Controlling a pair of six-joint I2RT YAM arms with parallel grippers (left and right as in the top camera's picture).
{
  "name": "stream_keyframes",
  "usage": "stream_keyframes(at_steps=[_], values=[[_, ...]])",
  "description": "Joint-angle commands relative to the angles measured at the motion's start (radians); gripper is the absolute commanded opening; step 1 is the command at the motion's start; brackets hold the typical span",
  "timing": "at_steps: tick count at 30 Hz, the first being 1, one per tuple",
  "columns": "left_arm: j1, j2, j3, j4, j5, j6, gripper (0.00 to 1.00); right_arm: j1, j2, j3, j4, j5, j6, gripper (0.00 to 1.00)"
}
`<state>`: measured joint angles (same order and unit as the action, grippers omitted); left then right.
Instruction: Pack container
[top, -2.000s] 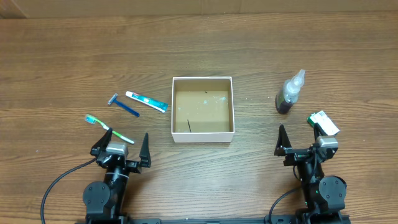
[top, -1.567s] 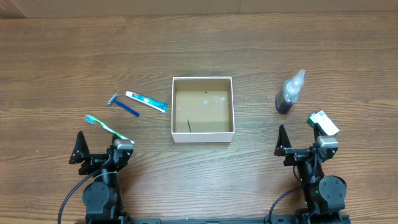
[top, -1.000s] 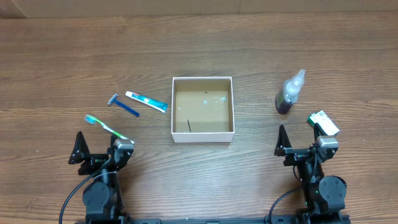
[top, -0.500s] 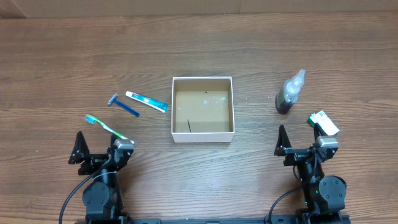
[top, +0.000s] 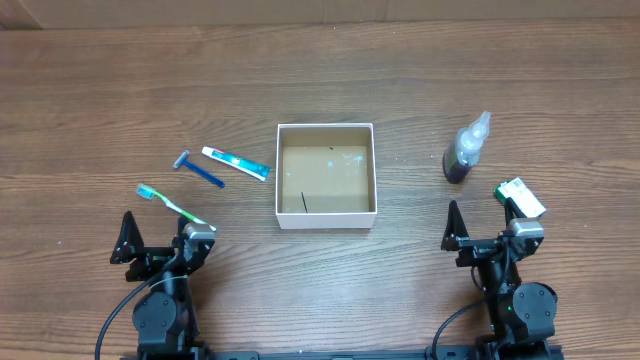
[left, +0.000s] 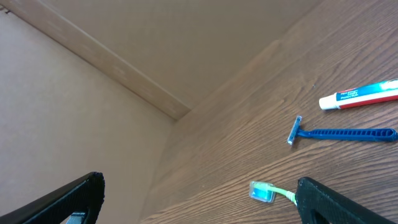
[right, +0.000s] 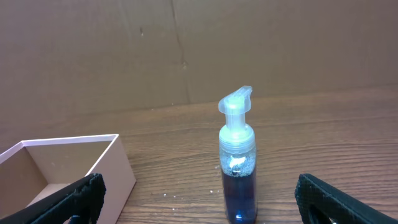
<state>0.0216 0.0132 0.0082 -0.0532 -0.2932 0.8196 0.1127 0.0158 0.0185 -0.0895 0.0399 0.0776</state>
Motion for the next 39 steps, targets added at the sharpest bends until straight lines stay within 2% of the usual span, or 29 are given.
stream_keyframes(at_steps=[1,27,30,36,39], values=[[0.005,-0.007,-0.003,0.004,-0.021,0.011,1.00,0.005,-0.011,-0.011,0.008,-0.004,0.000,1.00],[0.005,-0.007,-0.003,0.004,-0.020,0.011,1.00,0.005,-0.011,-0.011,0.008,-0.005,0.000,1.00],[0.004,-0.007,-0.003,0.002,0.030,0.009,1.00,0.005,-0.011,-0.011,0.008,-0.005,0.000,1.00],[0.004,-0.007,-0.003,-0.003,0.139,-0.193,1.00,0.005,-0.011,-0.011,0.008,-0.005,0.000,1.00],[0.004,-0.007,-0.003,-0.012,0.188,-0.335,1.00,0.005,-0.011,-0.011,0.008,-0.005,0.000,1.00]])
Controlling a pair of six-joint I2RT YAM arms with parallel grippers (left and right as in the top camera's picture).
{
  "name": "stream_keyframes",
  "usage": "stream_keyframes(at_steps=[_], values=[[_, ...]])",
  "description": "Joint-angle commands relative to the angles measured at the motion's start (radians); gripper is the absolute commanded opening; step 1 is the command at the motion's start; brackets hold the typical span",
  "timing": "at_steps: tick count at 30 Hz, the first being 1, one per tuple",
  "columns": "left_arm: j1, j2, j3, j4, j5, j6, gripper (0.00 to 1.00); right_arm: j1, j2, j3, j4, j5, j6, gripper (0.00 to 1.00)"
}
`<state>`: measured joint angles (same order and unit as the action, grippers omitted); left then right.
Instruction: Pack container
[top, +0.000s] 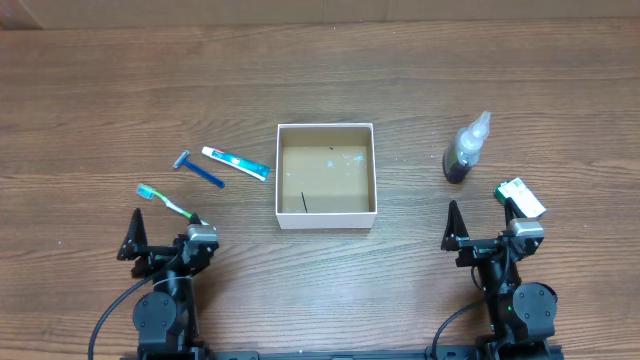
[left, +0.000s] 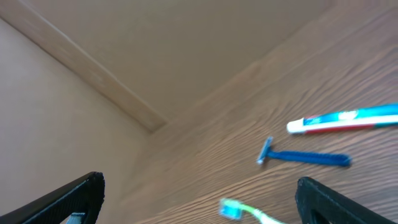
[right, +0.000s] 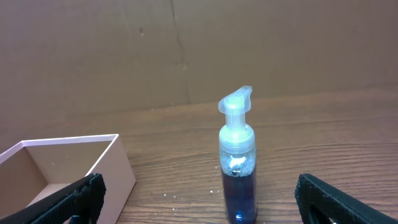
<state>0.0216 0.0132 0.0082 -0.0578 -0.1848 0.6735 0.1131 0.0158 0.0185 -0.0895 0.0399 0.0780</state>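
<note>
A white open box (top: 326, 176) stands at the table's middle, empty. To its left lie a toothpaste tube (top: 236, 163), a blue razor (top: 198, 170) and a green toothbrush (top: 166, 203). A dark pump bottle (top: 466, 150) stands right of the box, with a small white and green packet (top: 521, 198) beside it. My left gripper (top: 166, 238) is open at the front left, the toothbrush head (left: 231, 209) lying ahead between its fingers. Open too, my right gripper (top: 487, 232) faces the bottle (right: 236, 168) from the front right.
A brown cardboard wall (right: 186, 50) runs along the table's far edge. Both arm bases (top: 160, 310) sit at the near edge.
My left gripper has turned slightly, so the razor, toothpaste and toothbrush sit further left in its wrist view, which is blurred. The right arm has not moved.
</note>
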Motion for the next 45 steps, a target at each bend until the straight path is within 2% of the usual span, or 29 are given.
stream_keyframes(at_steps=[1,6,12,14,17,20,23,27,32,39,42,45], values=[[0.004,-0.007,-0.003,-0.008,0.084,-0.229,1.00,0.005,-0.011,-0.011,0.008,-0.004,0.000,1.00],[0.004,-0.007,-0.003,-0.009,0.085,-0.673,1.00,0.005,-0.011,-0.011,0.008,-0.005,0.000,1.00],[0.004,-0.007,-0.003,-0.009,0.084,-0.933,1.00,0.005,-0.005,-0.010,0.005,-0.025,0.005,1.00],[0.004,-0.007,-0.002,-0.018,0.130,-1.012,1.00,0.005,0.024,-0.006,-0.001,-0.024,0.066,1.00],[0.004,-0.006,0.014,-0.054,0.179,-1.019,1.00,0.005,0.072,0.033,-0.053,-0.024,0.109,1.00],[0.004,0.000,0.080,-0.171,0.174,-1.019,1.00,0.005,0.169,0.126,-0.099,-0.024,0.109,1.00],[0.004,0.049,0.169,-0.280,0.175,-1.019,1.00,0.005,0.280,0.224,-0.126,-0.027,0.109,1.00],[0.004,0.168,0.303,-0.348,0.179,-1.019,1.00,0.005,0.465,0.396,-0.187,-0.027,0.108,1.00],[0.004,0.426,0.562,-0.484,0.180,-1.030,1.00,0.003,0.734,0.711,-0.409,-0.026,0.108,1.00],[0.004,0.825,1.025,-0.851,0.244,-1.009,1.00,-0.015,1.085,1.195,-0.872,-0.061,0.109,1.00],[0.004,0.954,1.167,-0.985,0.265,-0.984,1.00,-0.015,1.161,1.315,-0.981,-0.052,0.102,1.00],[0.004,1.021,1.204,-1.042,0.268,-0.984,1.00,-0.021,1.173,1.355,-0.972,-0.012,0.164,1.00]])
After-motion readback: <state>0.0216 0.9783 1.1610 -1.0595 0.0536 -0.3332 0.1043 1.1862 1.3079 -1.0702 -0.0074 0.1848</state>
